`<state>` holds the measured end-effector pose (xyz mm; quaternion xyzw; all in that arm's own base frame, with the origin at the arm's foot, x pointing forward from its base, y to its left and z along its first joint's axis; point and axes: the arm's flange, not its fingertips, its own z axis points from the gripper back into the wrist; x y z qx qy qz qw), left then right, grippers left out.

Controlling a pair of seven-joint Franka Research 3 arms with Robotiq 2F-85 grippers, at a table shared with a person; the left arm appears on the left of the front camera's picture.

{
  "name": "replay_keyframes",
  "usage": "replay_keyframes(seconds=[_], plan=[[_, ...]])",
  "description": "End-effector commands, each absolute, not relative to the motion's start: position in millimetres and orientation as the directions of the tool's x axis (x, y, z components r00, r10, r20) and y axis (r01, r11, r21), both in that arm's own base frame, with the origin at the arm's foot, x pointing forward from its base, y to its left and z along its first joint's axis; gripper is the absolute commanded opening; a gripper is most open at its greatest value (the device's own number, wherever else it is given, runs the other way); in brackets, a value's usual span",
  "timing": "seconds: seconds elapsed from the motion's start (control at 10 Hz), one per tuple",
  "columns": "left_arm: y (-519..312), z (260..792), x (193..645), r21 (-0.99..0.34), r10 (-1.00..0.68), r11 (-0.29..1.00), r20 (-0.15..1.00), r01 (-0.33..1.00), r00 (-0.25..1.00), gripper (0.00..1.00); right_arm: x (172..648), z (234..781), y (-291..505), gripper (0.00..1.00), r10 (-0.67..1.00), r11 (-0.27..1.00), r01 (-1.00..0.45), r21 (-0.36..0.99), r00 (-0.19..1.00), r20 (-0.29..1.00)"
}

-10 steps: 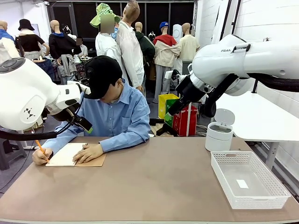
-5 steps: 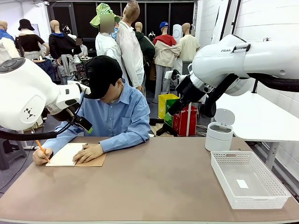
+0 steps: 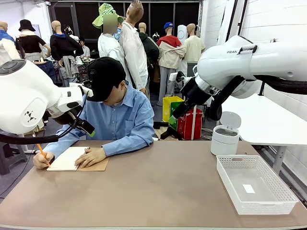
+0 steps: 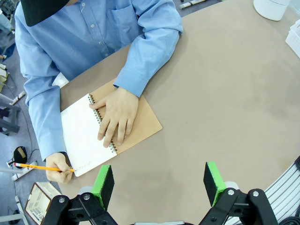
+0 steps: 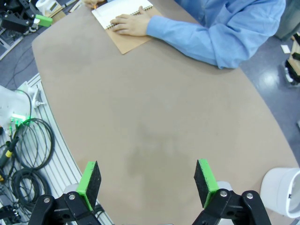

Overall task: Sort the paper based on its condition.
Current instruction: If a person hands you a paper, place it in the Organizing basket , and if it's crumpled, put it in the Trash can.

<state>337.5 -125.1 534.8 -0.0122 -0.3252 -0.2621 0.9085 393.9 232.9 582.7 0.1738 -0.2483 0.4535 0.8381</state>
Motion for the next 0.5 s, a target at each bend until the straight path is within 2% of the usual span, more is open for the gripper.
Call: replay_keyframes(seconds=[0.0, 0.4], plan=[[-124.5, 534.5, 337.3, 0.147, -0.469, 0.862, 0.593, 0.485, 0.654, 1.00, 393.5, 581.7, 232.6, 1.00, 0.674, 0.528, -0.846, 0.071, 0.469, 0.570], [-124.5, 534.5, 337.3, 0.147, -0.469, 0.862, 0.593, 0.485, 0.654, 1.00, 393.5, 581.7, 232.6, 1.00, 0.674, 0.528, -0.846, 0.071, 0.469, 0.570]])
